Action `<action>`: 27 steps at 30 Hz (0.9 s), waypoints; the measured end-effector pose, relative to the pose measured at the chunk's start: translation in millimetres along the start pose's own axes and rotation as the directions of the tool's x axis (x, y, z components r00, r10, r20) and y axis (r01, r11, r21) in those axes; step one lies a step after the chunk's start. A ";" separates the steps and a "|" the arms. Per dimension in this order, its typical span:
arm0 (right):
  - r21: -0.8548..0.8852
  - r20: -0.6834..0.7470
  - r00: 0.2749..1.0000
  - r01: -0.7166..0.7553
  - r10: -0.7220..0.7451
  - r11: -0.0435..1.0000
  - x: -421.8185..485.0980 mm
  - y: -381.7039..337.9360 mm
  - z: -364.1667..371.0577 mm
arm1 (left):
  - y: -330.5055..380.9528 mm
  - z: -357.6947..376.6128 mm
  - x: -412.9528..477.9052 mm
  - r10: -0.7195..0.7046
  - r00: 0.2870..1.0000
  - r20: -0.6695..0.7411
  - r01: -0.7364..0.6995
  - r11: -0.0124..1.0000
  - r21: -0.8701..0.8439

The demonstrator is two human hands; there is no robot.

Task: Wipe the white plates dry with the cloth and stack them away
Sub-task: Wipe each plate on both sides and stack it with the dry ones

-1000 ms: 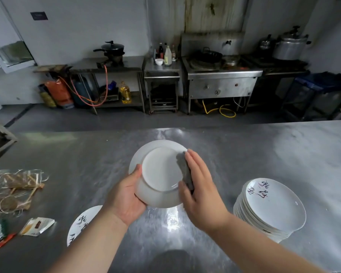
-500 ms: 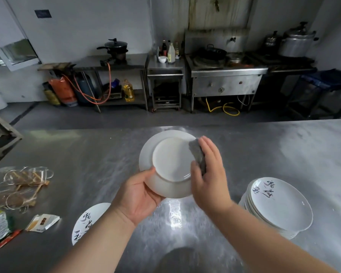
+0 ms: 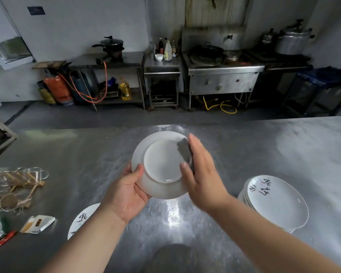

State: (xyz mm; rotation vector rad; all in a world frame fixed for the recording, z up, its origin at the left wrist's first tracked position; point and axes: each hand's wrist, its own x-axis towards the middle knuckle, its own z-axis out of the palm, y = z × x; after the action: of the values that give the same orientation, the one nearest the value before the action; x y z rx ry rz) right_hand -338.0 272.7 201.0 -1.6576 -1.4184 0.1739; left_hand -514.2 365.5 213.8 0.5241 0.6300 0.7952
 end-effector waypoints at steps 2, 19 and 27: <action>-0.025 -0.038 0.998 -0.061 0.060 0.998 30.8 3.8 -6.3 | 0.0 6.1 1.0 0.013 1.000 0.002 -0.013 1.000 -0.002; 0.185 -0.167 0.986 0.039 -0.007 0.982 37.4 -0.9 -14.1 | 23.5 26.5 6.8 -0.049 0.999 0.005 0.049 0.998 0.049; -0.186 0.028 0.999 0.026 -0.021 0.982 -41.0 2.0 38.7 | -14.0 34.4 15.3 -0.032 0.999 -0.039 0.032 0.999 -0.003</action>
State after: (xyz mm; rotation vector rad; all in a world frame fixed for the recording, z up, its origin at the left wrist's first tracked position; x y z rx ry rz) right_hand -374.1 259.2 159.8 -1.7945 -1.5112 0.0504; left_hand -475.5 362.6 224.1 0.4958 0.6717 0.7772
